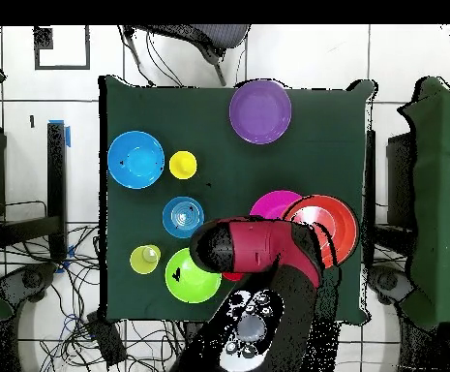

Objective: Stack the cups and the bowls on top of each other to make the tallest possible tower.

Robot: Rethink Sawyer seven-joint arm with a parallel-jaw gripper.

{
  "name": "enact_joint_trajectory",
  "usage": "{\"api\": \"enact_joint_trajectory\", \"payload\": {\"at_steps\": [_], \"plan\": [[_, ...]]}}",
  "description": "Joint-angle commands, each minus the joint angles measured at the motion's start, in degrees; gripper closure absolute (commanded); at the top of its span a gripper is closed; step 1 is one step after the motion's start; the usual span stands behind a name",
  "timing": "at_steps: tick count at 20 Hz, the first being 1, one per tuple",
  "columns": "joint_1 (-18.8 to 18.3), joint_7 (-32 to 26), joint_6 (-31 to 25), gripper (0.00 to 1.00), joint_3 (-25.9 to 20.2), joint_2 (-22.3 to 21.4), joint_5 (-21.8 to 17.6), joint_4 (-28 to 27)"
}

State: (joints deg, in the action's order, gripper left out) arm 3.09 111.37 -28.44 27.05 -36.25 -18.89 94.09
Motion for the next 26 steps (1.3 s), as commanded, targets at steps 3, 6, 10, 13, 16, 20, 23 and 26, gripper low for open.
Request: {"api": "enact_joint_trajectory", "payload": {"at_steps": [3, 6, 10, 13, 16, 20, 23, 26], "plan": [[-1.2, 5.1, -0.2, 1.00, -7.1, -0.6, 2.3, 1.3], [-0.5, 6.0, 0.7, 1.00, -7.1, 1.1, 2.0, 0.5], [0.6, 7.6, 1.7, 1.00, -6.3, 2.6, 1.9, 0.4], [0.9, 8.2, 2.3, 1.00, -6.1, 3.4, 1.9, 0.2], [1.5, 9.2, 2.7, 1.00, -5.7, 4.5, 2.2, 0.0], [1.1, 8.8, 2.6, 1.00, -6.3, 4.6, 2.9, -0.2], [0.9, 8.2, 2.9, 1.00, -6.6, 4.3, 2.9, 0.2], [0.1, 6.9, 2.4, 1.00, -7.5, 3.2, 3.1, 0.5]]}}
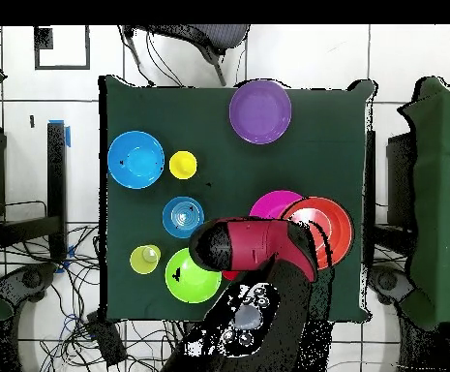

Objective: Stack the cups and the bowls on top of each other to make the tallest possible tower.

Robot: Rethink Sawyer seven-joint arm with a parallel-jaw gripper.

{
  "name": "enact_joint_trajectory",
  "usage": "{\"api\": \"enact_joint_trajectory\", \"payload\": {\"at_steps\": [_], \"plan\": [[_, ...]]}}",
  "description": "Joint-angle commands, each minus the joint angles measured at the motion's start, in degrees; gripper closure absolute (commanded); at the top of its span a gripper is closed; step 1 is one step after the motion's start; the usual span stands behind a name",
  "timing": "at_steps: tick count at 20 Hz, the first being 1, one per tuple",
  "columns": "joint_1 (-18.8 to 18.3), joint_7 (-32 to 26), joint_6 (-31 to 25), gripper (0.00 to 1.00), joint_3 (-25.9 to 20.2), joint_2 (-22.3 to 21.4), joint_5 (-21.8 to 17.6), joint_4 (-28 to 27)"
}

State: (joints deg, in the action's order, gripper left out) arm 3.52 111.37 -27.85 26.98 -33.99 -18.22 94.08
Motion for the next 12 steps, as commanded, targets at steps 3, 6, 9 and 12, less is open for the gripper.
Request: {"api": "enact_joint_trajectory", "payload": {"at_steps": [3, 6, 9, 12], "plan": [[-0.5, 6.7, 2.0, 1.00, -7.6, 0.8, 2.5, 0.8], [-0.9, 6.2, 1.7, 1.00, -7.9, 0.4, 2.5, 1.0], [-1.5, 5.5, 1.7, 1.00, -8.4, -0.3, 2.4, 1.6], [-2.3, 4.4, 0.8, 1.00, -9.2, -1.5, 2.7, 2.1]]}}
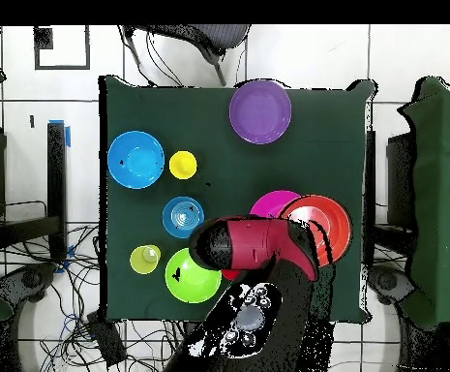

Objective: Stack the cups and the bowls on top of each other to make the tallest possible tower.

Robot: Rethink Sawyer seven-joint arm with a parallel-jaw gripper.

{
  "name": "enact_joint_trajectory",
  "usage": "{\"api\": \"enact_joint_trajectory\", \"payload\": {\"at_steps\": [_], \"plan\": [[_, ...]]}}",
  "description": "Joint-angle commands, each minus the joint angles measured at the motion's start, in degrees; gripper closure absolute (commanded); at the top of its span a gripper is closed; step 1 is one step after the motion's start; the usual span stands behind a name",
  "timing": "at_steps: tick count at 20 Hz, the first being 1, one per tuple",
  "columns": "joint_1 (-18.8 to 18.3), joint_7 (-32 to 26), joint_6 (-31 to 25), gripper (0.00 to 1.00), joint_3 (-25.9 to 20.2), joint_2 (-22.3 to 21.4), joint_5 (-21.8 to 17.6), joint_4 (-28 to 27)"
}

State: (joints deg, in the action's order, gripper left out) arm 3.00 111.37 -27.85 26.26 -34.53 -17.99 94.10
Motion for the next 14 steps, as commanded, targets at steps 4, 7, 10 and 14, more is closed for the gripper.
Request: {"api": "enact_joint_trajectory", "payload": {"at_steps": [4, 7, 10, 14], "plan": [[-2.0, 4.1, 0.2, 1.00, -9.0, -1.2, 2.5, 1.7], [-3.2, 3.0, -0.5, 1.00, -10.5, -2.0, 2.9, 1.9], [-3.7, 2.7, -0.4, 1.00, -11.4, -2.2, 2.8, 2.1], [-4.5, 1.8, -1.2, 1.00, -12.3, -3.3, 2.7, 2.5]]}}
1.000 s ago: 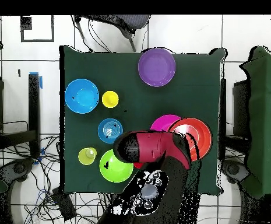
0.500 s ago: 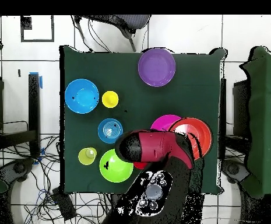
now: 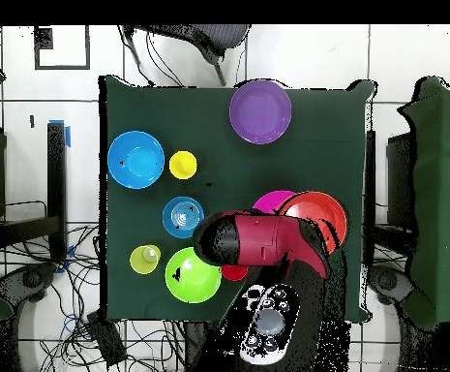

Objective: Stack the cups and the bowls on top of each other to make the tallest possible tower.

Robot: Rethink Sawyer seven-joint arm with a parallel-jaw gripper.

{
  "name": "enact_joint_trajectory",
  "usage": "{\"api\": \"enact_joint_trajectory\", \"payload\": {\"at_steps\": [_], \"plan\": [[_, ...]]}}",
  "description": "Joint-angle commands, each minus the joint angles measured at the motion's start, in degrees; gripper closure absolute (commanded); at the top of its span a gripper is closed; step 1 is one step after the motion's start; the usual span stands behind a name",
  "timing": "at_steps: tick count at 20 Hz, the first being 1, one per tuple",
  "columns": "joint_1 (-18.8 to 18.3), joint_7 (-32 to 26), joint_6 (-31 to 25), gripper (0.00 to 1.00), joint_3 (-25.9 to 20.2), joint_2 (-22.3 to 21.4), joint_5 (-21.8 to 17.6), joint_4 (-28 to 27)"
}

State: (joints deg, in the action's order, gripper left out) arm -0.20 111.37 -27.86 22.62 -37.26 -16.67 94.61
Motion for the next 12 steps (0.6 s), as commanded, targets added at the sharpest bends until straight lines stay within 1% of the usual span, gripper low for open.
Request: {"api": "enact_joint_trajectory", "payload": {"at_steps": [1, 6, 12], "plan": [[-1.3, 1.8, -1.3, 1.00, -8.7, -0.4, 1.3, 1.9], [-2.2, 0.3, -3.6, 1.00, -9.6, -1.6, 1.4, 1.7], [-2.7, 0.1, -4.9, 1.00, -10.2, -1.9, 1.1, 1.6]]}}
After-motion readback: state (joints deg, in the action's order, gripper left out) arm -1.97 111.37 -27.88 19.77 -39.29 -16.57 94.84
